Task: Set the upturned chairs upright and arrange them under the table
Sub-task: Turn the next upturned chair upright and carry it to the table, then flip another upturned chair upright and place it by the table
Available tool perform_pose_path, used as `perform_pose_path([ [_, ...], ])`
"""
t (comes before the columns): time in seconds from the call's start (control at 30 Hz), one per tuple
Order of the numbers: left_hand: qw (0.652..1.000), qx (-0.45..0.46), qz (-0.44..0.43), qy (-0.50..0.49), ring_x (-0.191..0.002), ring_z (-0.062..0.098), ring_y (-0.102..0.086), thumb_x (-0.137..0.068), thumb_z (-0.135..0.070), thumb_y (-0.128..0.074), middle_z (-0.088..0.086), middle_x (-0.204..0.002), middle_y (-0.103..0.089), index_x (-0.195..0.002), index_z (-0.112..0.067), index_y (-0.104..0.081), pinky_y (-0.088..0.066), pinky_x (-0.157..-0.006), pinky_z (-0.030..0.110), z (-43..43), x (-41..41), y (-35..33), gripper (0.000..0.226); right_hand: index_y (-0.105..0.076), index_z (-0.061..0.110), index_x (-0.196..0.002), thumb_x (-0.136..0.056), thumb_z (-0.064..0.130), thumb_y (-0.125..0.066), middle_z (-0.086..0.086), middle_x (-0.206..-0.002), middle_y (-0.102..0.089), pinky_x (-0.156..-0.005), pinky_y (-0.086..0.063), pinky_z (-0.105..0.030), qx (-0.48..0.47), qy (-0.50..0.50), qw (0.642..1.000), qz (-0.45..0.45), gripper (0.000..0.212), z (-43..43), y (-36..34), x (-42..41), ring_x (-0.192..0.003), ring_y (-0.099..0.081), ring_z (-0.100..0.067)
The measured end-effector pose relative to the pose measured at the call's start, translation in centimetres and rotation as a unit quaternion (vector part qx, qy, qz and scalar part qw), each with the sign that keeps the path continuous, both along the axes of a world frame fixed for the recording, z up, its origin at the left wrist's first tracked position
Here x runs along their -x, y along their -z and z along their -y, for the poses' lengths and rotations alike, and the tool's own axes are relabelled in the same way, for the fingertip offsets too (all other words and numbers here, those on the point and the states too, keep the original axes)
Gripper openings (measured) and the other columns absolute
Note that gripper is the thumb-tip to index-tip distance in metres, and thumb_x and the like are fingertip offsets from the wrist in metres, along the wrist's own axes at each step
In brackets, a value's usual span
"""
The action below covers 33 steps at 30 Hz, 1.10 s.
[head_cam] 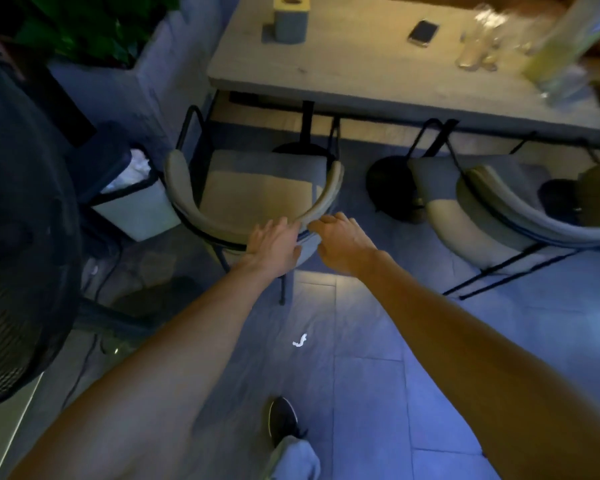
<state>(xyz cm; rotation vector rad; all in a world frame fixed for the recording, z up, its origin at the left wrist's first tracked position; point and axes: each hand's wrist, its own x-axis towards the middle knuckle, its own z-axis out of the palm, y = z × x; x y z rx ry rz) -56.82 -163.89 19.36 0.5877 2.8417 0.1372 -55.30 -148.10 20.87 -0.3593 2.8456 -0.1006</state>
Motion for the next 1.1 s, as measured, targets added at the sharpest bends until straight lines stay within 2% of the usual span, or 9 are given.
perform_pose_path([
  [0.17, 0.996, -0.055, -0.023, 0.064, -0.117, 0.037, -0.052, -0.097, -0.039, -0.051, 0.01, -0.127, -0.052, -0.136, -0.019, -0.044, -0.044, -0.094, 0.048, -8.9, -6.8, -6.2, 0.044, -0.047, 0.019, -0.137, -0.091, 0.02, -0.052, -0.009, -0.134, -0.053, -0.096, -0.039, -0.043, -0.034, 0.071, 0.996, -0.043, 0.046, -9.0, -6.5, -10.2, -0.121, -0.045, -0.033],
  [0.27, 0.989, -0.07, -0.056, 0.116, -0.115, 0.038, -0.053, -0.097, -0.041, -0.05, 0.011, -0.126, -0.052, -0.134, -0.019, -0.046, -0.044, -0.091, 0.047, -15.3, -12.9, -10.6, 0.043, -0.045, 0.021, -0.14, -0.09, 0.021, -0.054, -0.01, -0.135, -0.053, -0.1, -0.04, -0.045, -0.041, 0.138, 0.988, -0.046, 0.051, -14.8, -11.5, -18.3, -0.124, -0.045, -0.035],
  [0.53, 0.944, -0.139, -0.045, 0.296, -0.118, 0.037, -0.053, -0.094, -0.039, -0.049, 0.011, -0.126, -0.053, -0.126, -0.023, -0.049, -0.039, -0.095, 0.047, -34.7, -35.1, -18.8, 0.036, -0.044, 0.024, -0.141, -0.089, 0.024, -0.055, -0.009, -0.138, -0.051, -0.103, -0.036, -0.045, -0.064, 0.319, 0.941, -0.097, 0.053, -29.1, -20.3, -45.3, -0.128, -0.044, -0.033],
  [0.67, 0.91, -0.118, -0.059, 0.392, -0.117, 0.036, -0.055, -0.096, -0.043, -0.046, 0.01, -0.129, -0.053, -0.132, -0.023, -0.046, -0.043, -0.093, 0.047, -43.6, -46.4, -19.9, 0.041, -0.045, 0.024, -0.14, -0.089, 0.021, -0.053, -0.008, -0.135, -0.053, -0.102, -0.037, -0.045, -0.072, 0.403, 0.909, -0.085, 0.052, -34.9, -21.1, -57.9, -0.126, -0.045, -0.033],
  [0.8, 0.868, -0.124, -0.059, 0.478, -0.112, 0.036, -0.057, -0.096, -0.045, -0.043, 0.01, -0.12, -0.057, -0.119, -0.021, -0.051, -0.043, -0.089, 0.046, -51.9, -56.0, -20.5, 0.034, -0.05, 0.023, -0.133, -0.086, 0.019, -0.052, -0.009, -0.129, -0.055, -0.097, -0.039, -0.046, -0.084, 0.474, 0.873, -0.077, 0.047, -40.7, -21.2, -68.7, -0.123, -0.047, -0.034],
  [0.93, 0.831, -0.13, -0.061, 0.537, -0.11, 0.035, -0.059, -0.096, -0.043, -0.043, 0.009, -0.12, -0.058, -0.119, -0.021, -0.052, -0.045, -0.088, 0.045, -59.3, -64.0, -19.5, 0.032, -0.049, 0.021, -0.134, -0.087, 0.017, -0.048, -0.012, -0.125, -0.056, -0.093, -0.04, -0.045, -0.078, 0.531, 0.842, -0.059, 0.047, -46.6, -19.7, -77.3, -0.12, -0.049, -0.036],
  [1.1, 0.8, -0.098, -0.057, 0.589, -0.11, 0.034, -0.059, -0.098, -0.043, -0.045, 0.01, -0.121, -0.057, -0.123, -0.02, -0.05, -0.046, -0.088, 0.044, -69.1, -71.6, -17.0, 0.035, -0.048, 0.021, -0.135, -0.091, 0.019, -0.048, -0.011, -0.133, -0.054, -0.096, -0.04, -0.046, -0.073, 0.593, 0.802, -0.022, 0.045, -54.8, -17.3, -86.0, -0.123, -0.047, -0.035],
])
